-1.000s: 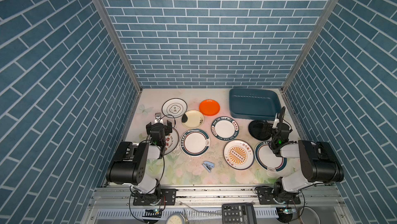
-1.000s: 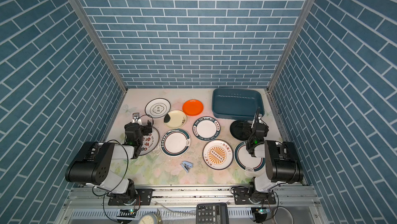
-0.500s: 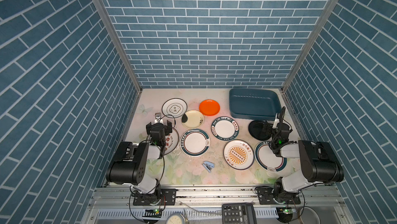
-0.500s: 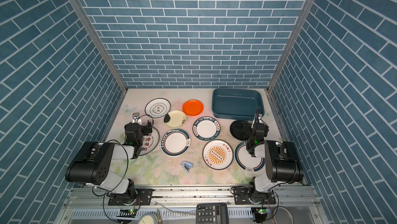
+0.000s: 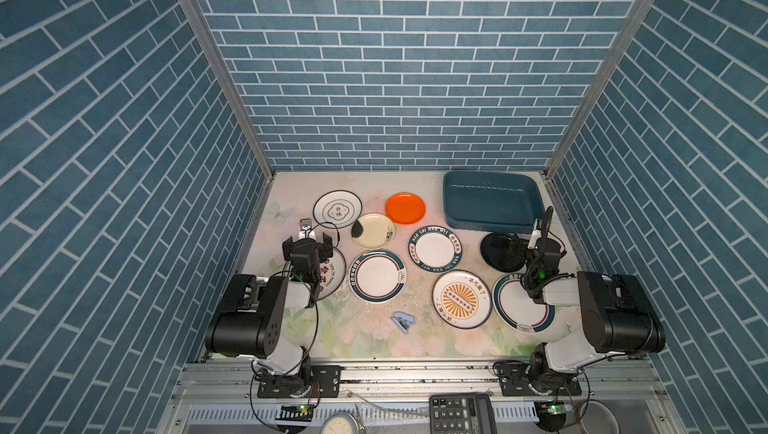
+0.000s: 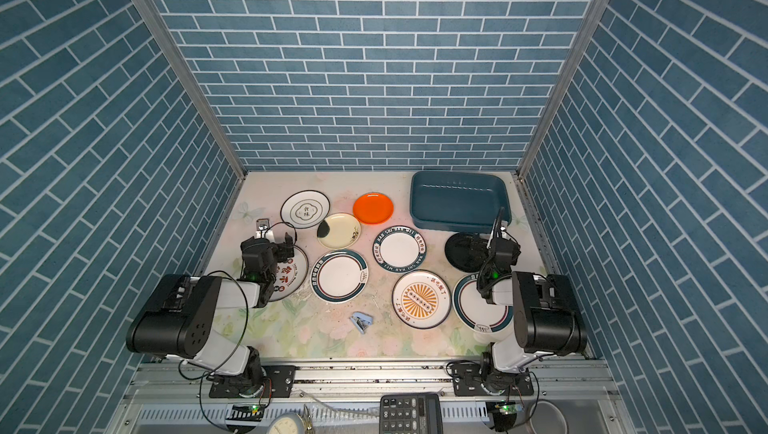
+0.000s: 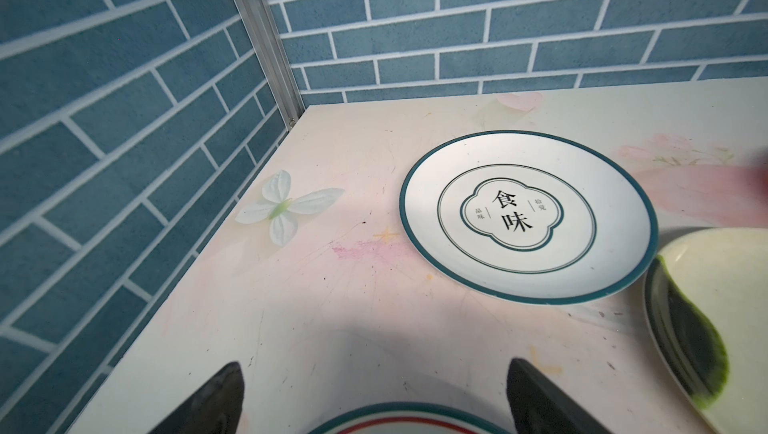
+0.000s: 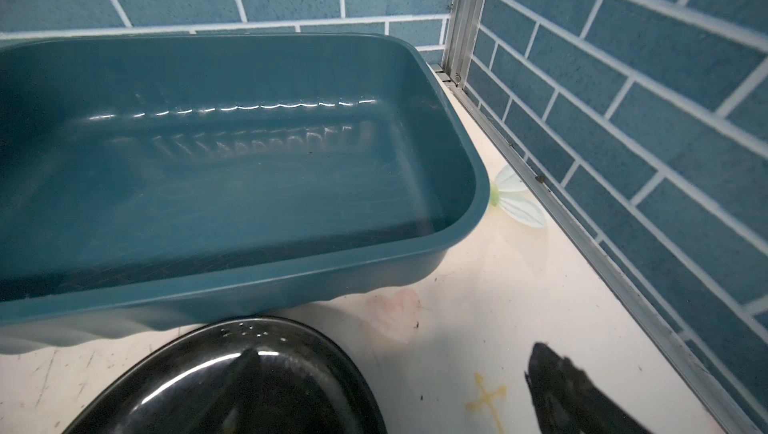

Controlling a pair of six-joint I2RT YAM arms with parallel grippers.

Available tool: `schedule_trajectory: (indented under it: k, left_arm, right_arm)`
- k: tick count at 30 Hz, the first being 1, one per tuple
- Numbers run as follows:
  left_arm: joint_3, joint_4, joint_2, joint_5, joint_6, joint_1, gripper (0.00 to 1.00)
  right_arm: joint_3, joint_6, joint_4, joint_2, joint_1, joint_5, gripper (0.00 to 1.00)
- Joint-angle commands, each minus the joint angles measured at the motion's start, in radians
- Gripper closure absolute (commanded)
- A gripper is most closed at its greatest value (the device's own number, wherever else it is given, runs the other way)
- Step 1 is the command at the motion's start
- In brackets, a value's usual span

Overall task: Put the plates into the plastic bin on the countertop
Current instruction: 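Raise both arms from rest and move them toward the plates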

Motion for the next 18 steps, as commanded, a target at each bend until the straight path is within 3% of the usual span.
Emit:
schedule_trajectory:
  k: [1,5,8,10,12,15,18]
  left_arm:
    - [-0.001,-0.002,-0.028,-0.065,-0.012,-0.011,0.00]
    - [-0.014,0.005,-0.049,-0.049,0.002,-0.017,0.00]
    - [-0.047,0.066,-0.062,-0.046,0.015,-0.019,0.00]
    - [0.003,-0.107,-0.172,-0.266,-0.002,-0.077,0.00]
    - [0.068,-0.320,-0.259,-0.304,-0.043,-0.077,0.00]
    - [0.086,-0.388,-0.313,-0.342,-0.060,-0.082,0.01]
    - [0.145,-0.585,-0.372,-0.485,-0.170,-0.106,0.01]
  right_arm:
    - [0.012,0.013,-0.031,-0.033,-0.004,0.019,0.01]
    - [0.136,0.040,-0.320,-0.105,-0.004,0.085,0.01]
    - [0.183,0.033,-0.401,-0.123,-0.002,0.087,0.01]
    - [0.166,0.028,-0.377,-0.140,0.001,0.089,0.01]
    - [0.152,0.015,-0.367,-0.173,0.016,0.098,0.01]
    - [0.153,0.042,-0.380,-0.244,0.037,0.085,0.01]
    - [0.214,0.077,-0.507,-0.310,0.049,0.059,0.01]
